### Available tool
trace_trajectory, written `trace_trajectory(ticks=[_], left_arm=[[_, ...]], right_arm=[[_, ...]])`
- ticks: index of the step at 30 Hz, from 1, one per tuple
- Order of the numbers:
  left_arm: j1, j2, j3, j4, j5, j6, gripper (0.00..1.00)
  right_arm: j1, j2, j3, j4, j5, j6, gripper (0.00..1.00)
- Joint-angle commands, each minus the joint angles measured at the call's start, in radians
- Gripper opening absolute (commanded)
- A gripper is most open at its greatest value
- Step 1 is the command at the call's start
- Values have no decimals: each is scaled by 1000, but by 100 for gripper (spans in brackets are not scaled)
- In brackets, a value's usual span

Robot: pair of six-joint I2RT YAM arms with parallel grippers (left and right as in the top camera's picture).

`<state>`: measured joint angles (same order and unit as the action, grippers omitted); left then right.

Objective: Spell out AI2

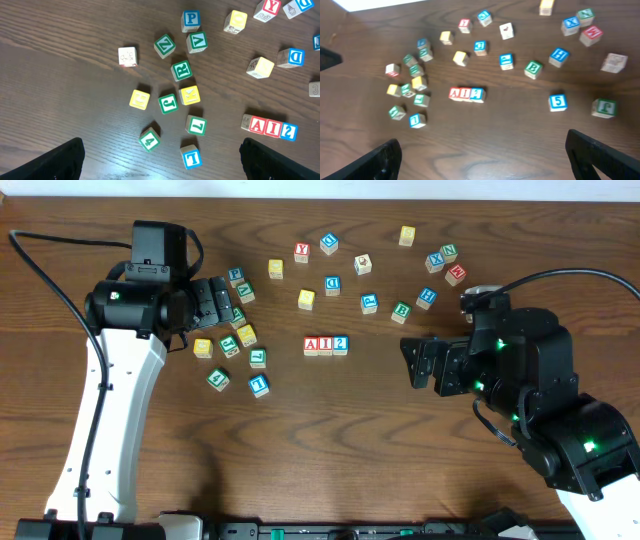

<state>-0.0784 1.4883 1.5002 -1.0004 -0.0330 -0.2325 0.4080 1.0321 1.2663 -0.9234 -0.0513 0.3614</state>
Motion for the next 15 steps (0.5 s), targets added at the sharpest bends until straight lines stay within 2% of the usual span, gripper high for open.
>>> trace_trajectory(ticks=[1, 9, 15], left_arm=[[4, -5, 22, -6, -13, -5, 98], [4, -5, 22, -6, -13, -5, 97], [4, -5, 22, -5, -13, -5, 98]], right_arm=[[-1, 0, -4, 0, 92, -3, 99], [-47, 5, -10, 38, 232, -9, 99], [-190, -65, -121, 234, 103, -140, 99]])
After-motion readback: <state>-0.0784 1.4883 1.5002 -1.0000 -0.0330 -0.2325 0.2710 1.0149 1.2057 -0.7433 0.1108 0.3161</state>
